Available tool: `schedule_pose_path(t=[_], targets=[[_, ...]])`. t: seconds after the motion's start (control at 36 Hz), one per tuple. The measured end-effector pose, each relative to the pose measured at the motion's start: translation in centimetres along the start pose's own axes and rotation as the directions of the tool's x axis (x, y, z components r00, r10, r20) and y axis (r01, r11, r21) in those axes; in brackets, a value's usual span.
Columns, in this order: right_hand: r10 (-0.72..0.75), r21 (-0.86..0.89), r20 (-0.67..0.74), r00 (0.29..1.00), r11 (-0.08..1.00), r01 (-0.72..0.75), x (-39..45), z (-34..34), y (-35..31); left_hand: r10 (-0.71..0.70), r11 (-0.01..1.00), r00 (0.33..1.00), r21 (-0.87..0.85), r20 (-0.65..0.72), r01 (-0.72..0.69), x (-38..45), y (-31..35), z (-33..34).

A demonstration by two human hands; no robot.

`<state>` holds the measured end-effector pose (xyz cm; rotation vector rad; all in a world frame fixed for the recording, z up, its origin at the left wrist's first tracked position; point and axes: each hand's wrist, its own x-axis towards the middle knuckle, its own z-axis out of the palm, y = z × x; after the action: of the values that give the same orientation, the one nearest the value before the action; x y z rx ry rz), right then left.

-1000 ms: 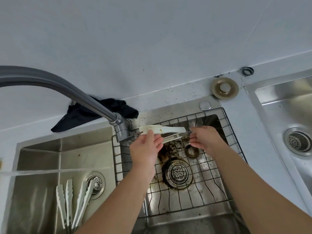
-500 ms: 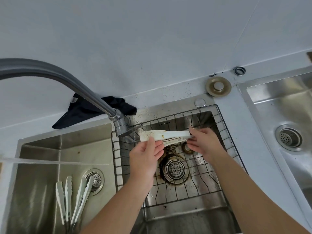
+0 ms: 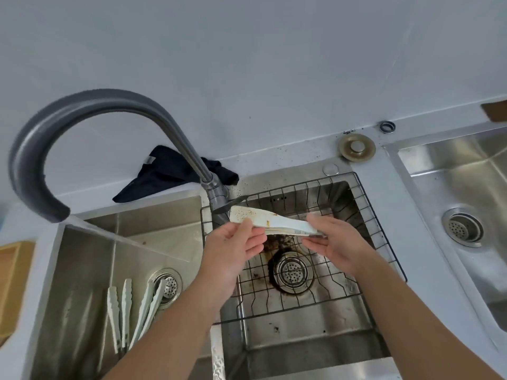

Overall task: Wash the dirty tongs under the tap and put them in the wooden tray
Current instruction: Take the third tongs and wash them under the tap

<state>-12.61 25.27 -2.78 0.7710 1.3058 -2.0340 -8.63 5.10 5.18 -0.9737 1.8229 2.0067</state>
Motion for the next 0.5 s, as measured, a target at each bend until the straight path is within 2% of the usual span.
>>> schedule_pose_path(t=[0.14,0.5], targets=[[-0.037,-0.060,0.080,0.996,0.997,0.042,-1.8,1.3,0.5,-0.001,1.000,1.000,0.031,0.022,0.000,-0.9,1.3,-2.1],[-0.168,-0.041,0.001,0.986,0.985,0.168,-6.9,6.1,2.6,-0.020,1.000,0.993,0.017,0.115,0.018,-3.2,2.0,-8.5]])
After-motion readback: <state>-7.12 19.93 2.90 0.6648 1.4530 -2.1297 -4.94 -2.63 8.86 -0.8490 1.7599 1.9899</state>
